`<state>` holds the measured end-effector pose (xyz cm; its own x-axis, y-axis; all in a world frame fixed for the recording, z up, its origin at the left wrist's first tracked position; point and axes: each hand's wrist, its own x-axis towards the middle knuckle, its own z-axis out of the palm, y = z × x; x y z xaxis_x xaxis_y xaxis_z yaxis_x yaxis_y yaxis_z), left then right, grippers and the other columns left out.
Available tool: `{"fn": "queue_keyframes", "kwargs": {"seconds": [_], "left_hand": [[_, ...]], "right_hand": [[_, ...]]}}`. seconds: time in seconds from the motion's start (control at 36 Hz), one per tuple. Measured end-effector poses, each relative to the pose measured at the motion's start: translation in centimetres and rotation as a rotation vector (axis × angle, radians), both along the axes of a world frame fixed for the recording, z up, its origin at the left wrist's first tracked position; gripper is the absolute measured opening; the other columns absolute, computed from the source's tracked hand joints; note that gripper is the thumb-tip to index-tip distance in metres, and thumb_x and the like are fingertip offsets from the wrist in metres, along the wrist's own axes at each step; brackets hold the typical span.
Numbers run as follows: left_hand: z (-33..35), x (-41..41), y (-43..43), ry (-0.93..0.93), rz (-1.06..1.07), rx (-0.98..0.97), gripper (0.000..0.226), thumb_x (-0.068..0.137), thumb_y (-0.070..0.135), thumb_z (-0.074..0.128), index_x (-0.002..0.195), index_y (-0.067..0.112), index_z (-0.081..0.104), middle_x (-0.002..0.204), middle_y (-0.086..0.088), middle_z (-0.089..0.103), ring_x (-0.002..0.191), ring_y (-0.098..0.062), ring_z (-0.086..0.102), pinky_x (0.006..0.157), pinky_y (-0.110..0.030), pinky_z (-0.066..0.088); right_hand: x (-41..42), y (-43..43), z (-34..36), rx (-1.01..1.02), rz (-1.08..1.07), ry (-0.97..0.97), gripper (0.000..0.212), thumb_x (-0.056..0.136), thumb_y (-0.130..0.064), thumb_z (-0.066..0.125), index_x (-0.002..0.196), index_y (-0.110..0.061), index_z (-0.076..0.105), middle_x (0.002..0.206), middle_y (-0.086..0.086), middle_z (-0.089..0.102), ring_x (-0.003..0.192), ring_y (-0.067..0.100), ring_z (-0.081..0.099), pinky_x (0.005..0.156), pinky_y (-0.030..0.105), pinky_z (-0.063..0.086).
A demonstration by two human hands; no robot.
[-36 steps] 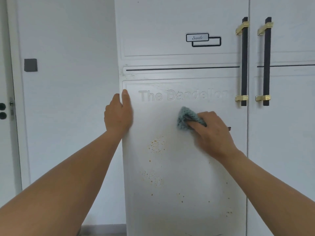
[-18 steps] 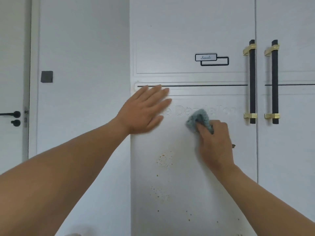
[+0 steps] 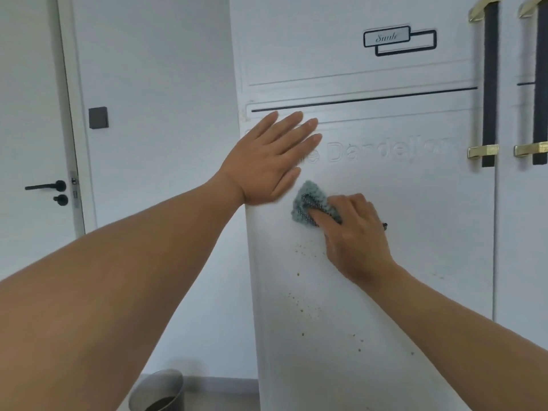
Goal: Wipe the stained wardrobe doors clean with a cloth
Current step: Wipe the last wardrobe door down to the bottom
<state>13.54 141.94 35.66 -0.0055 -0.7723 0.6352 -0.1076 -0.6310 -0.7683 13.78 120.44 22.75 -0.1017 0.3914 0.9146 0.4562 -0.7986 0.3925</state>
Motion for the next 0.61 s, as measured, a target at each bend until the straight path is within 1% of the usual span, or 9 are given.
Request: {"fn": "queue_keyframes", "kwargs": {"seconds": [0.08,0.11,0.19,0.33,0.44,0.47,0.53,0.58,0.61], "left_hand": [[-0.1,-0.1,-0.2,0.005,-0.008,-0.004,0.057,0.107,0.031,0.034,0.16,0.011,0.04,0.167,-0.011,0.035,0.156,-0.034,0.03,0.124,-0.058,0.026],[-0.1,0.0,-0.2,0.003,-0.01,-0.005,0.057,0.107,0.031,0.035,0.16,0.011,0.04,0.167,-0.011,0.035,0.156,-0.034,0.03,0.124,-0.058,0.027],[0.0,0.0,0.0,0.004,-0.011,-0.013,0.057,0.107,0.031,0.036,0.161,0.013,0.039,0.168,-0.01,0.034,0.157,-0.032,0.029,0.126,-0.056,0.025],[0.4,0.1,0.0,0.024,-0.021,-0.006,0.055,0.109,0.031,0.033,0.161,0.016,0.04,0.168,-0.007,0.036,0.155,-0.031,0.032,0.126,-0.054,0.025],[0.5,-0.1,0.1,0.004,-0.025,-0.001,0.053,0.109,0.033,0.036,0.159,0.018,0.044,0.165,-0.007,0.04,0.152,-0.031,0.038,0.124,-0.053,0.028],[0.5,-0.2,0.1,0.012,-0.024,-0.002,0.053,0.109,0.033,0.036,0.159,0.018,0.044,0.165,-0.007,0.04,0.152,-0.032,0.038,0.124,-0.053,0.028],[0.4,-0.3,0.0,0.023,-0.026,-0.003,0.053,0.109,0.032,0.035,0.159,0.017,0.043,0.166,-0.007,0.04,0.152,-0.032,0.037,0.124,-0.053,0.028],[0.3,-0.2,0.0,0.018,-0.024,-0.01,0.053,0.109,0.032,0.035,0.159,0.017,0.043,0.166,-0.007,0.04,0.153,-0.033,0.037,0.124,-0.053,0.028],[0.3,-0.1,0.0,0.014,-0.025,-0.014,0.054,0.108,0.032,0.036,0.159,0.016,0.044,0.165,-0.008,0.04,0.153,-0.033,0.037,0.124,-0.053,0.028]], "right_hand": [[-0.4,0.8,-0.8,-0.505,-0.038,-0.07,0.022,0.092,-0.007,0.055,0.105,-0.015,0.071,0.098,0.006,0.062,0.084,0.027,0.054,0.066,0.038,0.043],[-0.4,1.1,-0.5,-0.545,-0.04,-0.059,0.024,0.092,-0.007,0.052,0.105,-0.016,0.071,0.098,0.005,0.062,0.084,0.026,0.055,0.066,0.037,0.042],[-0.6,2.5,1.0,-0.294,-0.041,0.005,0.03,0.091,-0.006,0.047,0.108,-0.013,0.071,0.094,0.009,0.058,0.081,0.028,0.05,0.066,0.038,0.037],[-1.4,5.1,2.6,-0.397,-0.04,-0.059,0.054,0.1,-0.006,0.016,0.099,-0.011,0.07,0.089,0.009,0.058,0.075,0.027,0.048,0.063,0.038,0.034],[-1.3,6.5,1.6,-0.219,-0.056,-0.003,0.051,0.1,-0.006,0.02,0.105,-0.013,0.07,0.092,0.009,0.057,0.076,0.027,0.047,0.062,0.039,0.034],[-1.3,6.9,0.9,-0.242,-0.064,0.001,0.047,0.099,-0.005,0.023,0.104,-0.014,0.069,0.092,0.008,0.056,0.077,0.026,0.046,0.063,0.038,0.033],[-1.2,7.1,-0.3,-0.423,-0.047,-0.004,0.038,0.095,-0.009,0.034,0.101,-0.017,0.07,0.094,0.004,0.056,0.08,0.025,0.047,0.066,0.037,0.034],[-1.2,6.7,-0.7,-0.62,-0.043,-0.029,0.036,0.092,-0.014,0.037,0.098,-0.022,0.072,0.097,0.0,0.058,0.082,0.023,0.048,0.068,0.036,0.036],[-1.3,6.4,-0.3,-0.64,-0.056,-0.026,0.037,0.092,-0.016,0.037,0.098,-0.024,0.072,0.098,-0.001,0.059,0.084,0.022,0.048,0.069,0.035,0.036]]}}
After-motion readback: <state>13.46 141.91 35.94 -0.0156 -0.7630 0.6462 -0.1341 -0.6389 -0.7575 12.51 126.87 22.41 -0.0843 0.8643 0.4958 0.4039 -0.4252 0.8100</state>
